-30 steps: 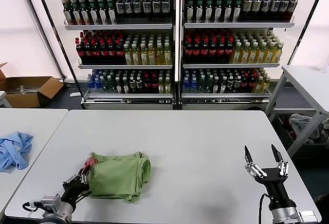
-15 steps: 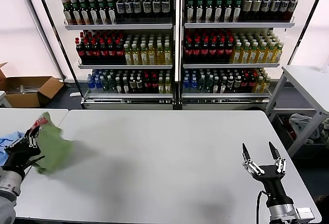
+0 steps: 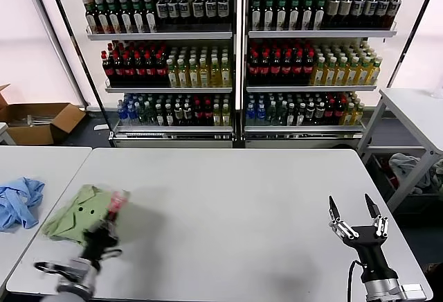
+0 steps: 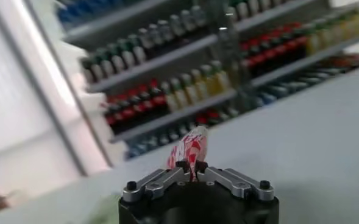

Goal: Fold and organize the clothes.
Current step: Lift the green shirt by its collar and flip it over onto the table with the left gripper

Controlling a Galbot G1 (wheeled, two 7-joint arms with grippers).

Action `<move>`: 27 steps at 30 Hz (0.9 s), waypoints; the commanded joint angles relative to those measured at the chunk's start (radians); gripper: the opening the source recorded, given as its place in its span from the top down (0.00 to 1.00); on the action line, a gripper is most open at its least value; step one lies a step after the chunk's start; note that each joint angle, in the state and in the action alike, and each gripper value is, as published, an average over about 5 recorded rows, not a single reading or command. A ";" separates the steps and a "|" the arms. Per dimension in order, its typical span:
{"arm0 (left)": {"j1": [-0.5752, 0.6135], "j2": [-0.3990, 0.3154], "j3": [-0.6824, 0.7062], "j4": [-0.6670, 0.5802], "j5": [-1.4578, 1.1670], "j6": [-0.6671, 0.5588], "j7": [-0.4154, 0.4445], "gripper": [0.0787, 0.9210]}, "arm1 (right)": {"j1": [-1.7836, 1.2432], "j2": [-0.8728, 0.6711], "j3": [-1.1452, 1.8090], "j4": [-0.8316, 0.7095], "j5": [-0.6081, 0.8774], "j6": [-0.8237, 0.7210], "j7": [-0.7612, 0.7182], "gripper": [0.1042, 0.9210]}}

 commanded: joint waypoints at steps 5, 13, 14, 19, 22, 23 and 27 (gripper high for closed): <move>-0.208 -0.055 0.416 -0.058 -0.004 0.156 -0.095 0.96 | 0.004 0.006 -0.013 -0.005 -0.008 0.001 0.000 0.12; -0.478 -0.099 0.497 0.001 -0.141 0.236 -0.302 0.96 | 0.009 0.008 -0.017 0.006 -0.017 -0.010 0.000 0.12; -0.501 -0.105 0.511 0.007 -0.144 0.238 -0.321 0.96 | 0.009 0.009 -0.017 0.007 -0.017 -0.012 0.000 0.12; -0.581 -0.109 0.559 -0.006 -0.136 0.265 -0.392 0.86 | 0.024 0.008 -0.025 0.006 -0.017 -0.027 -0.001 0.12; -0.616 -0.110 0.581 -0.030 -0.126 0.268 -0.461 0.76 | 0.043 0.009 -0.039 0.002 -0.017 -0.045 -0.006 0.12; -0.620 -0.109 0.588 -0.043 -0.119 0.270 -0.480 0.73 | 0.050 0.009 -0.045 0.002 -0.017 -0.054 -0.009 0.12; -0.570 -0.089 0.587 -0.119 -0.041 0.268 -0.478 0.60 | 0.084 0.008 -0.078 0.000 -0.013 -0.102 -0.020 0.12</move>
